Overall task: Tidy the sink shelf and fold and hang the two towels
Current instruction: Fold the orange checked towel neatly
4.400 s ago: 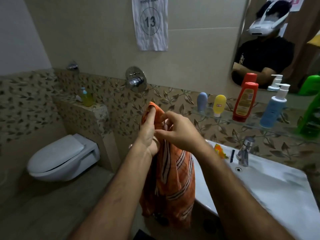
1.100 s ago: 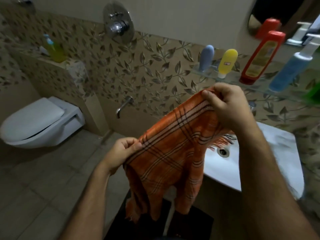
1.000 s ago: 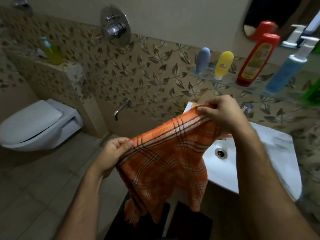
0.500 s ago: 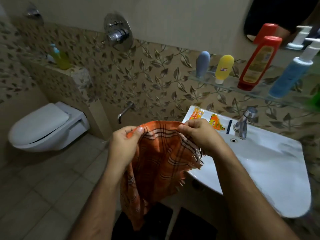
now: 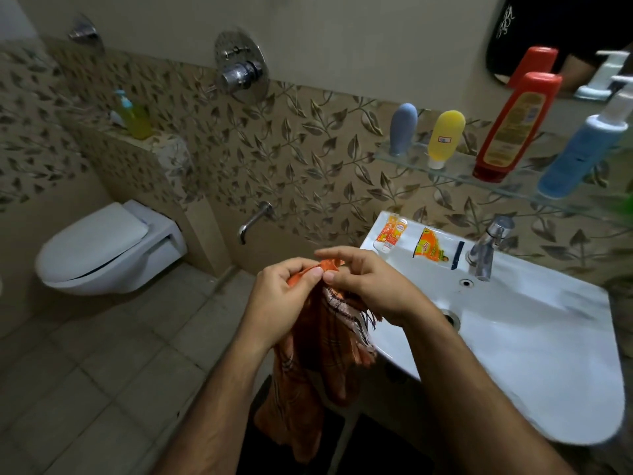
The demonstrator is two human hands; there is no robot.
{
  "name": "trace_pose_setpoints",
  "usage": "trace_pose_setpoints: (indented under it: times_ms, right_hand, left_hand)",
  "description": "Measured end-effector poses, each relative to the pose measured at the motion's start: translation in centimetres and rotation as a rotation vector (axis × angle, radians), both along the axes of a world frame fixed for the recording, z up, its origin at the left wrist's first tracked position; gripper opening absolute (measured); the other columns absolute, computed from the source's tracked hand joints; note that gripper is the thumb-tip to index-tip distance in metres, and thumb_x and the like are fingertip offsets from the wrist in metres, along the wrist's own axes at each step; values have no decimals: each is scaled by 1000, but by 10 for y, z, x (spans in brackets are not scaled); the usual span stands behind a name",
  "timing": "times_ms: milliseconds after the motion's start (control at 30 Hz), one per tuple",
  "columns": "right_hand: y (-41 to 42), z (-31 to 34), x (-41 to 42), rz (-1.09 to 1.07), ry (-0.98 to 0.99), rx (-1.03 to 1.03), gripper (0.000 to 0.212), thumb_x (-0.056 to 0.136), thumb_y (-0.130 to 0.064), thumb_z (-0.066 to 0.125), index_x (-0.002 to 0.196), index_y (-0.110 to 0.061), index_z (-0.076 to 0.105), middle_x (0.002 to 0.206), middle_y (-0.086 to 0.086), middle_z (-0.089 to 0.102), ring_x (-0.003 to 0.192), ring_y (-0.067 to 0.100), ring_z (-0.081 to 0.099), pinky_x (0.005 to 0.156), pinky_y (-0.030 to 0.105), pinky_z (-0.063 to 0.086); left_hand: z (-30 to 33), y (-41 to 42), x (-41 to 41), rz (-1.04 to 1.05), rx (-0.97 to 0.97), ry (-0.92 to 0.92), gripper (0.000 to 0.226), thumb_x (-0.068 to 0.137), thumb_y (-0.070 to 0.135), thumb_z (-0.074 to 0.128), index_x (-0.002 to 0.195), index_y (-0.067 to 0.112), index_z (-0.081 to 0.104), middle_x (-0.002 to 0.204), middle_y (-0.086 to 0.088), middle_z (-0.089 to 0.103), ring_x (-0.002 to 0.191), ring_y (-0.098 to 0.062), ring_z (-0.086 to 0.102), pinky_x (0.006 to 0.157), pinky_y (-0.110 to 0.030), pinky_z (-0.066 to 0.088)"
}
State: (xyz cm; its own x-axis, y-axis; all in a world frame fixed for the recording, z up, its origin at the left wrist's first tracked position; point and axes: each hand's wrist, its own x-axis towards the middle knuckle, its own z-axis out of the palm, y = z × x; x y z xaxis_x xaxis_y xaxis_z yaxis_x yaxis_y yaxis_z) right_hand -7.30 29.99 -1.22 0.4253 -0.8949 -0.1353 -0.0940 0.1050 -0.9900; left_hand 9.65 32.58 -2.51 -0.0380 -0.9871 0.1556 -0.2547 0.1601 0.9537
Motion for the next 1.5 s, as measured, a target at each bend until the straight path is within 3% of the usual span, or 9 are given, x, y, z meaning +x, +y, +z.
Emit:
trace_pose_setpoints:
  times_ms: [167, 500, 767, 867, 933, 1033, 1133, 1367, 1500]
  right_hand:
    - [5, -3, -8, -141, 19, 3, 9, 93, -6, 62, 85, -2, 64, 58, 8, 54, 45, 9, 47, 43, 17, 36]
    - [-3, 8, -50, -639, -105, -74, 17, 91, -12, 64, 75, -13, 64, 73, 19, 57, 67, 27, 58, 71, 42, 53]
    - [7, -3, -68, -427, 209, -10, 5, 92, -11, 63, 90, -10, 68, 73, 14, 71, 66, 21, 67, 68, 38, 55]
    - [13, -11, -57, -389, 187, 0, 40, 91, -13, 66, 129, -19, 55, 89, 23, 71, 84, 26, 71, 83, 43, 56]
    - [19, -14, -45, -336, 82, -14, 55, 91, -8, 65, 139, -25, 43, 77, 18, 69, 75, 21, 69, 73, 35, 56]
    - [24, -15, -35, -377, -8, -60, 48, 94, -6, 61, 131, -32, 47, 60, 6, 59, 57, 17, 57, 56, 27, 46]
    - [21, -12, -42, -548, -35, -80, 34, 93, -6, 57, 119, -28, 58, 67, 18, 53, 61, 25, 52, 63, 36, 45]
    - [32, 0, -20, -281, -143, -60, 30, 92, -6, 57, 116, -23, 63, 87, 40, 61, 76, 45, 61, 78, 57, 52]
    - [39, 0, -3, -108, -215, -22, 38, 93, -2, 57, 127, -18, 56, 70, 22, 48, 68, 33, 45, 63, 35, 43]
  left_hand:
    - [-5, 4, -1, -5, 3, -15, 6, 86, 23, 72, 80, 21, 75, 77, 0, 73, 72, -9, 65, 67, -26, 50]
    - [-50, 16, 10, -87, 339, 359, 20, 83, 19, 61, 67, 19, 73, 66, 1, 68, 60, -6, 62, 56, -16, 49]
    - [1, 6, 9, 52, 124, 240, 14, 87, 2, 66, 77, 9, 73, 77, -1, 75, 72, -10, 68, 68, -20, 54]
    - [9, 6, 7, 163, 61, 143, 10, 88, 4, 65, 86, 5, 76, 83, -5, 77, 79, -15, 70, 76, -27, 55]
    - [8, 6, 5, 249, 41, 43, 10, 86, 7, 68, 81, 10, 76, 77, -1, 76, 75, -10, 69, 74, -25, 53]
    - [3, 4, 12, 444, 2, -69, 19, 83, 15, 69, 68, 27, 71, 69, 13, 71, 73, -3, 67, 69, -20, 50]
    - [3, 3, 29, 566, 11, -164, 15, 81, 22, 67, 70, 31, 70, 74, 15, 71, 80, -8, 68, 74, -27, 52]
    - [3, 5, 39, 531, 22, -287, 9, 84, 24, 67, 81, 23, 75, 77, 13, 71, 80, -7, 66, 76, -30, 54]
    - [3, 9, 48, 532, -12, -362, 9, 87, 27, 65, 85, 24, 73, 76, 16, 67, 80, -7, 64, 71, -25, 48]
